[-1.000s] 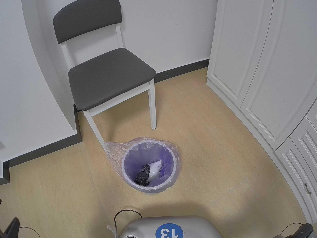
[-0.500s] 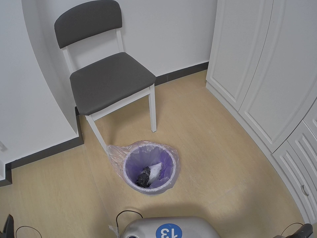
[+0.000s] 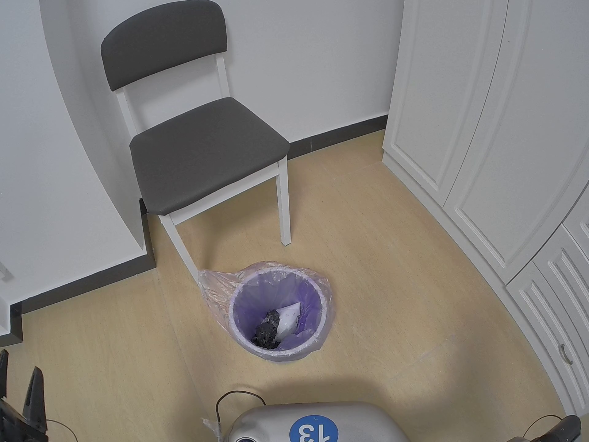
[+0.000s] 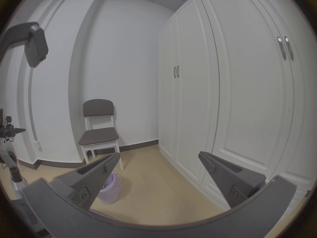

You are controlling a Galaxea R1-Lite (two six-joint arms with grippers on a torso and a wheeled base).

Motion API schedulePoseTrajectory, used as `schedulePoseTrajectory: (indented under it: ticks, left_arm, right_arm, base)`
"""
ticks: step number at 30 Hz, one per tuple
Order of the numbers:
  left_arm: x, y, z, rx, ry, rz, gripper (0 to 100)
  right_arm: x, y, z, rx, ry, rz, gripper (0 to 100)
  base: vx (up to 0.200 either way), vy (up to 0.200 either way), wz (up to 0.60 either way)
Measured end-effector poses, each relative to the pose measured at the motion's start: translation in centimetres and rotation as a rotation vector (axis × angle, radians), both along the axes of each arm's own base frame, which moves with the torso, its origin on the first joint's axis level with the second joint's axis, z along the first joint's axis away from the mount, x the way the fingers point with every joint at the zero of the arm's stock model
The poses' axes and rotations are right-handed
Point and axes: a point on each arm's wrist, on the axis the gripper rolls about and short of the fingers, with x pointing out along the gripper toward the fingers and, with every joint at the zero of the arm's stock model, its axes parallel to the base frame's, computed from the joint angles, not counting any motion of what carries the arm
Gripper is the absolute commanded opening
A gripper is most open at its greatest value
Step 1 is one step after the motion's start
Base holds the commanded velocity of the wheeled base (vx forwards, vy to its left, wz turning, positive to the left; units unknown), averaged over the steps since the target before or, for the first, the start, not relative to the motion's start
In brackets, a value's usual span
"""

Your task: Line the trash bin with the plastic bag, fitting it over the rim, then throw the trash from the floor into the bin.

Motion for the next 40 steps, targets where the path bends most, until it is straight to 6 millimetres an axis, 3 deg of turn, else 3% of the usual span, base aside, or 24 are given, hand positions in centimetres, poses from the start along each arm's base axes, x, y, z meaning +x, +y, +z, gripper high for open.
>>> schedulePoseTrajectory:
  ticks: [6, 9, 18, 34, 40]
  left_arm:
    - [0.8, 0.1, -1.8, -0.043, 0.041, 0.041, 100]
    - [0.9, 0.1, -2.4, -0.023, 0.072, 0.045, 100]
    - [1.1, 0.0, -3.0, 0.093, 0.104, 0.02, 100]
    - [1.1, 0.0, -3.0, 0.073, 0.095, 0.011, 100]
    - [1.2, 0.0, -3.0, 0.141, 0.089, -0.003, 100]
  right_arm:
    - [2.4, 0.1, -4.7, -0.049, 0.115, 0.049, 100]
    - [2.7, 0.2, -5.5, -0.087, 0.134, 0.068, 100]
    - [2.8, -0.1, -6.0, 0.062, 0.155, -0.023, 100]
    - [2.8, -0.1, -6.1, 0.058, 0.158, -0.044, 100]
    - [2.8, -0.1, -6.1, 0.073, 0.156, -0.05, 100]
  base:
    - [0.0, 0.0, 0.0]
    - [0.0, 0.0, 0.0]
    - [0.0, 0.0, 0.0]
    - [0.0, 0.0, 0.0]
    - [0.0, 0.0, 0.0]
